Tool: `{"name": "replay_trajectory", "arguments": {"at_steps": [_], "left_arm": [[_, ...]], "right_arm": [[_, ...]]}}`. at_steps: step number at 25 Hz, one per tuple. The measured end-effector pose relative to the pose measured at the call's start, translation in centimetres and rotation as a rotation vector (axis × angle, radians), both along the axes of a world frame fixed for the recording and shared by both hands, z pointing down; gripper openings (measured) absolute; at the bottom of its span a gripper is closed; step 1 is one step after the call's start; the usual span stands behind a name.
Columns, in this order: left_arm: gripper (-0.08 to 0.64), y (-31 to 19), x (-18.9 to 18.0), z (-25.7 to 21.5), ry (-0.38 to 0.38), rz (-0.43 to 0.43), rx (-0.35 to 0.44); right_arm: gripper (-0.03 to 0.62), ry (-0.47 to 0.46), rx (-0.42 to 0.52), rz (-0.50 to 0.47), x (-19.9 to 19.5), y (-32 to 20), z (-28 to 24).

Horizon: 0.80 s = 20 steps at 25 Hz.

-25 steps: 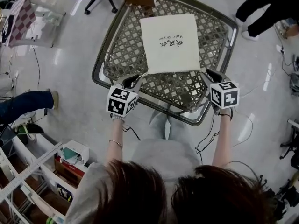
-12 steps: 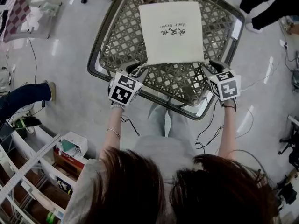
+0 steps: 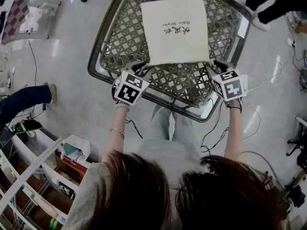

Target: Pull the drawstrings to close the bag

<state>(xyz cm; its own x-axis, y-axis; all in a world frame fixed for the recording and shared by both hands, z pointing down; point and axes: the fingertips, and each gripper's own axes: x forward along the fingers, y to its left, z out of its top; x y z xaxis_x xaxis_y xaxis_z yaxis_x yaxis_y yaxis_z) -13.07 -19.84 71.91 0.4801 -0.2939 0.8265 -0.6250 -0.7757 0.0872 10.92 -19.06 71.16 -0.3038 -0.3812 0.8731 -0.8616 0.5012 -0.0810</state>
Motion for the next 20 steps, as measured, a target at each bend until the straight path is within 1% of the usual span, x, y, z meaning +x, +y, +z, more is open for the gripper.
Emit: {"name": "replay_trajectory", "arguments": {"at_steps": [4,6,8,15,20], "left_arm": [[0.135,0.07,0.04,0.29,-0.023,0.018,0.001],[0.099,0.01,-0.05,0.56,-0.041,0.022,0.006],[0.072,-0.09,-0.28,0.80,-0.055,0.016,0.015],[0.071,-0.15,-0.26,0.93,-0.057,0.018,0.008],[0.067,-0.16,-0.25,0.95,-0.057,0.026,-0.002]], "right_arm": [[0.137,0.014,-0.005,-0.012,0.05,0.08,-0.02],[0.117,0.020,-0.005,-0.014,0.11,0.11,0.04],[0.111,0.025,-0.008,-0.021,0.03,0.14,0.11],[0.074,0.035,-0.013,-0.026,-0.20,-0.12,0.00],[0.051,0.077,-0.016,-0.044,-0.35,-0.04,-0.01]]}}
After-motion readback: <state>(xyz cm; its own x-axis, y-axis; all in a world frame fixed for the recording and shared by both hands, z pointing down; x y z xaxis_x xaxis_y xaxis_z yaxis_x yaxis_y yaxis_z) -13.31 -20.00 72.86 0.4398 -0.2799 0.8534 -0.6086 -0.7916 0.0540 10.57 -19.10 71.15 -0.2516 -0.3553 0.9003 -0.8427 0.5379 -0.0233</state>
